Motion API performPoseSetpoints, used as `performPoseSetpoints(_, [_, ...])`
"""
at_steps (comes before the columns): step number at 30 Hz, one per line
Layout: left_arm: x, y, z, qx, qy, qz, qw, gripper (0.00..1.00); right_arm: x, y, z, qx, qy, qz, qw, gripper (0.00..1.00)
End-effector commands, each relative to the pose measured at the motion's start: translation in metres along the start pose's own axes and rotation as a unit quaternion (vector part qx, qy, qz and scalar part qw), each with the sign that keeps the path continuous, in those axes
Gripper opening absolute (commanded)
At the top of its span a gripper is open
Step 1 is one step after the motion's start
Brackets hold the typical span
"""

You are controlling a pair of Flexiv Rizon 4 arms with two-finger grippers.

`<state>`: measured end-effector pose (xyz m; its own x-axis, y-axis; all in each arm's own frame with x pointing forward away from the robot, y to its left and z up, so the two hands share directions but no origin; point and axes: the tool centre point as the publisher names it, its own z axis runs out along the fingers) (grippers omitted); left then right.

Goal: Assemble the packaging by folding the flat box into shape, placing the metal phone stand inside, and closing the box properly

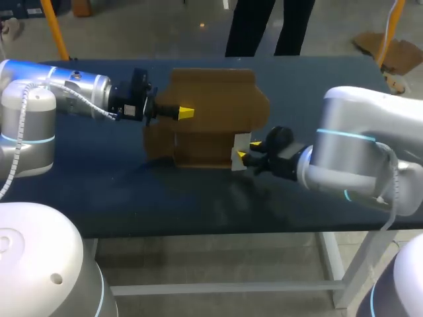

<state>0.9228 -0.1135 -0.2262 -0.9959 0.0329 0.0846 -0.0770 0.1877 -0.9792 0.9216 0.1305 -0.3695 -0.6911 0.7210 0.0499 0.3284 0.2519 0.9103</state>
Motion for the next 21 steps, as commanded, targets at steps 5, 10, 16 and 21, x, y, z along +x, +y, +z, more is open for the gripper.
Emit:
performPoseSetpoints(5, [-0.0003,0.0028,0.0012,0.0,0.002,0.0,1.0,0.0,0.0055,-0.0027,0.0079,-0.007,-0.136,0.011,0.991,0.49])
performPoseSetpoints(10, [-0.0003,0.0028,0.0012,0.0,0.002,0.0,1.0,0.0,0.0043,-0.0042,0.0094,-0.002,-0.162,0.019,0.987,0.49])
performPoseSetpoints(16, [-0.0003,0.0028,0.0012,0.0,0.002,0.0,1.0,0.0,0.0021,-0.0057,0.0105,0.001,-0.204,0.028,0.979,0.48])
performPoseSetpoints(21, [-0.0003,0.0028,0.0012,0.0,0.002,0.0,1.0,0.0,-0.0007,-0.0067,0.0096,-0.003,-0.229,0.041,0.973,0.47])
